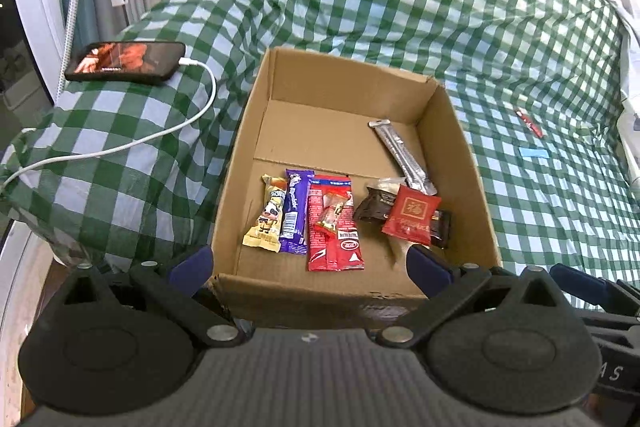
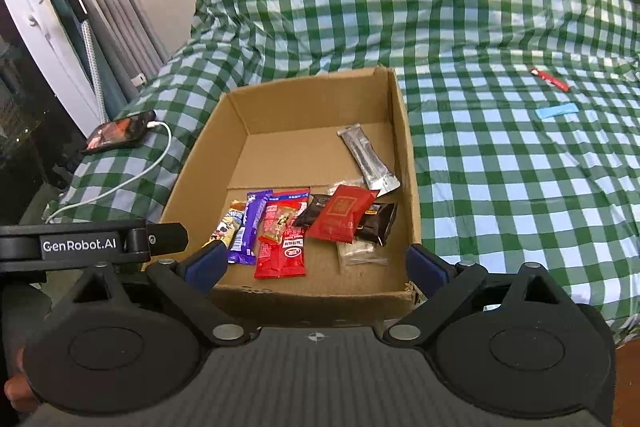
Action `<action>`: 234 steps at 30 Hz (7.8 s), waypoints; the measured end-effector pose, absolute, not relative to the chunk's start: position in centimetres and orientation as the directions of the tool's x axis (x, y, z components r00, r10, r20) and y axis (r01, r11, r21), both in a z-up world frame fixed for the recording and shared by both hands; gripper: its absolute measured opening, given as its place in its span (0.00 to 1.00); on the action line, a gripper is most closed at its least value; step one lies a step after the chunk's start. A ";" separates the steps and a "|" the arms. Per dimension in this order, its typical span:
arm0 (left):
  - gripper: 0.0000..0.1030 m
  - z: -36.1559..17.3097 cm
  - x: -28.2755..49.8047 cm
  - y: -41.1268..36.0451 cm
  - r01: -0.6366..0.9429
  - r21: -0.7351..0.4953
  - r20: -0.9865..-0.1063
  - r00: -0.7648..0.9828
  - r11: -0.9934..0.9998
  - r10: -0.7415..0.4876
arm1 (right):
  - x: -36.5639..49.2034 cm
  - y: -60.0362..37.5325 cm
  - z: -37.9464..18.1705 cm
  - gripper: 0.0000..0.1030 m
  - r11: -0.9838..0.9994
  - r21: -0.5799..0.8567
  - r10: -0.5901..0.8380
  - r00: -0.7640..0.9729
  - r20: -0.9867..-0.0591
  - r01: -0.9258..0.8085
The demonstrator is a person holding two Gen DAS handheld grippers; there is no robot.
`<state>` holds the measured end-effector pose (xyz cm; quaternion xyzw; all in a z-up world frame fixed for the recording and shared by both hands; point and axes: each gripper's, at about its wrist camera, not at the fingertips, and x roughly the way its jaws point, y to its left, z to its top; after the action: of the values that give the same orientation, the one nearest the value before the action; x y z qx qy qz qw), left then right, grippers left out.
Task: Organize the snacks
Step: 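Lift both open tools out of the box, then grasp the light-blue stick with the left tool while the right tool grasps the red stick, then carry the light-blue stick and red stick above the box with both tools, then open both tools to drop the blue and red sticks into the box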
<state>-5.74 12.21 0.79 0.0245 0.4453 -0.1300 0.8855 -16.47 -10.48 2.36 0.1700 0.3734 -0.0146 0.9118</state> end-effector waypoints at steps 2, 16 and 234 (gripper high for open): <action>1.00 1.2 -6.4 12.3 0.255 -0.073 -0.789 0.577 0.964 -0.212 | -17.1 -10.4 2.8 0.93 0.942 0.299 0.095 0.732 -0.675 0.154; 1.00 3.1 -8.5 12.4 0.269 -0.060 -0.751 0.622 0.961 -0.221 | -20.0 -10.4 4.4 0.94 0.939 0.307 0.075 0.780 -0.621 0.154; 1.00 -5.2 8.1 7.7 0.253 0.095 -0.862 0.504 0.963 -0.048 | -2.9 -15.1 -2.4 0.91 0.954 0.273 0.111 0.702 -0.703 0.124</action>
<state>8.06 7.74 -5.18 0.1049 0.4900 -0.0875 0.8610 -2.92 -15.09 -2.42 0.1518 0.3859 -0.0036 0.9099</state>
